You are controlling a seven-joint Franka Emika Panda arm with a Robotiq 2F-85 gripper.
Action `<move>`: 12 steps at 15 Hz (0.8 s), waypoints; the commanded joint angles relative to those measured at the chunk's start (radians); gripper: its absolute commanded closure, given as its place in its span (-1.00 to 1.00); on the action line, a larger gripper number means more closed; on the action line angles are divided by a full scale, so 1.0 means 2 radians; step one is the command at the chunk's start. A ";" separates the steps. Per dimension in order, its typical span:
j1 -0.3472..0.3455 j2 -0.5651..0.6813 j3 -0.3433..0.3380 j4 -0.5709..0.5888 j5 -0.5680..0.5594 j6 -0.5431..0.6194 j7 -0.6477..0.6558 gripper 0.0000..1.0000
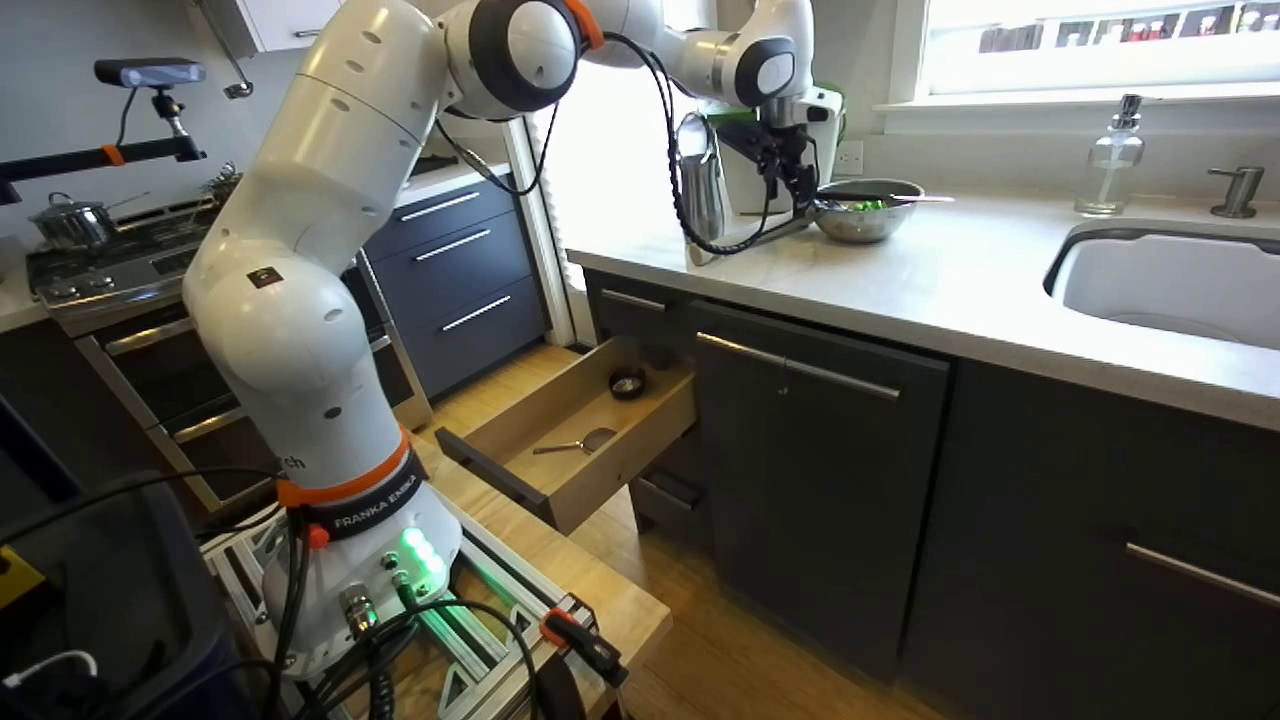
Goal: Put the roller upright
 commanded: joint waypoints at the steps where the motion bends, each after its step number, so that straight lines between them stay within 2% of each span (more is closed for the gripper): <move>1: 0.002 0.025 -0.008 0.023 -0.018 0.036 0.014 -1.00; 6: -0.001 0.042 -0.012 0.039 -0.022 0.075 0.019 -1.00; 9: -0.007 0.043 0.007 0.044 -0.007 0.038 0.005 -1.00; 12: 0.004 0.042 0.005 0.041 -0.019 0.023 0.005 -1.00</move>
